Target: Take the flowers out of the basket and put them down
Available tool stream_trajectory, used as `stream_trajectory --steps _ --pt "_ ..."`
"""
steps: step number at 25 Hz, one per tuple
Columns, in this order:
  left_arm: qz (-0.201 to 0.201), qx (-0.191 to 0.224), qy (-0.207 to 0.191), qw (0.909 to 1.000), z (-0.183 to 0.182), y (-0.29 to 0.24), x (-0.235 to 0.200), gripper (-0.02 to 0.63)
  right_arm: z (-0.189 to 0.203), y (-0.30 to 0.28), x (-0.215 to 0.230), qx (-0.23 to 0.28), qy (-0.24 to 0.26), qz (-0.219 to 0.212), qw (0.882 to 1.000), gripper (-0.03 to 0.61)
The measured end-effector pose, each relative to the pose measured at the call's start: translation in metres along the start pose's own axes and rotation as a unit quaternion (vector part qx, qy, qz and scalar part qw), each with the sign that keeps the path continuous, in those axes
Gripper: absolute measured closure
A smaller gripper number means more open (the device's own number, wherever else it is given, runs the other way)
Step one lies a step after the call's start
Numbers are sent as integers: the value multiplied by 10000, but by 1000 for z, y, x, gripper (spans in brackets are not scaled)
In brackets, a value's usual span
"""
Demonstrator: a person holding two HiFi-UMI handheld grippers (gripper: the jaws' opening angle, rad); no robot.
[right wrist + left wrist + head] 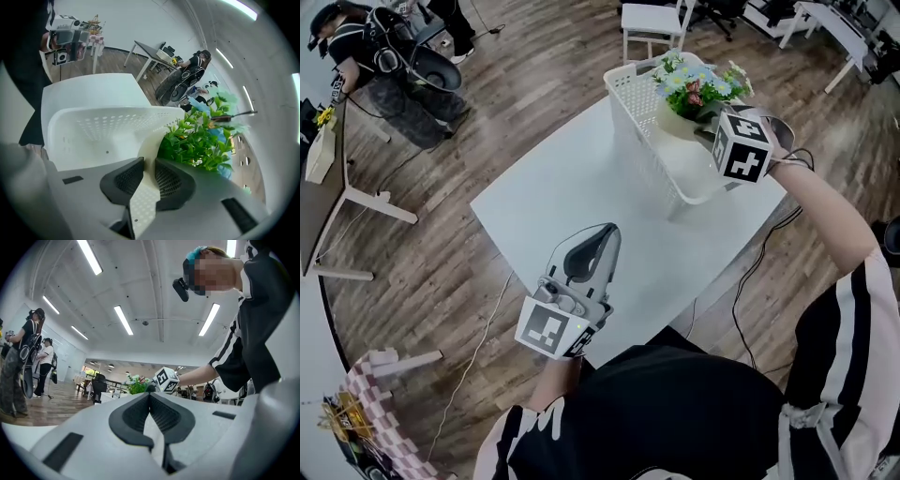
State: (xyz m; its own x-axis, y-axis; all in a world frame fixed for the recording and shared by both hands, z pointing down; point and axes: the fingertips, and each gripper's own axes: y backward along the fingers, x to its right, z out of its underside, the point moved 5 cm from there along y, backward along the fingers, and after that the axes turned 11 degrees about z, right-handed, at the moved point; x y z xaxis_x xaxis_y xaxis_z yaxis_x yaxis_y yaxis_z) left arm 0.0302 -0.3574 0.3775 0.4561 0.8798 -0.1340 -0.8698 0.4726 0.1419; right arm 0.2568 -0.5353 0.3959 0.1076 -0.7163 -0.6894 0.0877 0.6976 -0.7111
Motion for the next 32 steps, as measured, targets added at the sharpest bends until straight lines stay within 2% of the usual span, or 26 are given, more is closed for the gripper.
stream_trajectory --steps 9,15,20,32 --pt "530 92 72 9985 -7 25 6 609 -23 55 -6 -222 -136 376 9990 494" --pt "938 220 65 9953 -5 77 27 609 -66 112 -43 -350 -222 689 9968 494" --pt "1120 263 82 9933 -12 78 27 609 -81 130 -43 -285 -226 762 9964 494" --pt "1404 207 59 9899 -19 131 35 609 -146 164 -96 -181 -188 746 9969 494"
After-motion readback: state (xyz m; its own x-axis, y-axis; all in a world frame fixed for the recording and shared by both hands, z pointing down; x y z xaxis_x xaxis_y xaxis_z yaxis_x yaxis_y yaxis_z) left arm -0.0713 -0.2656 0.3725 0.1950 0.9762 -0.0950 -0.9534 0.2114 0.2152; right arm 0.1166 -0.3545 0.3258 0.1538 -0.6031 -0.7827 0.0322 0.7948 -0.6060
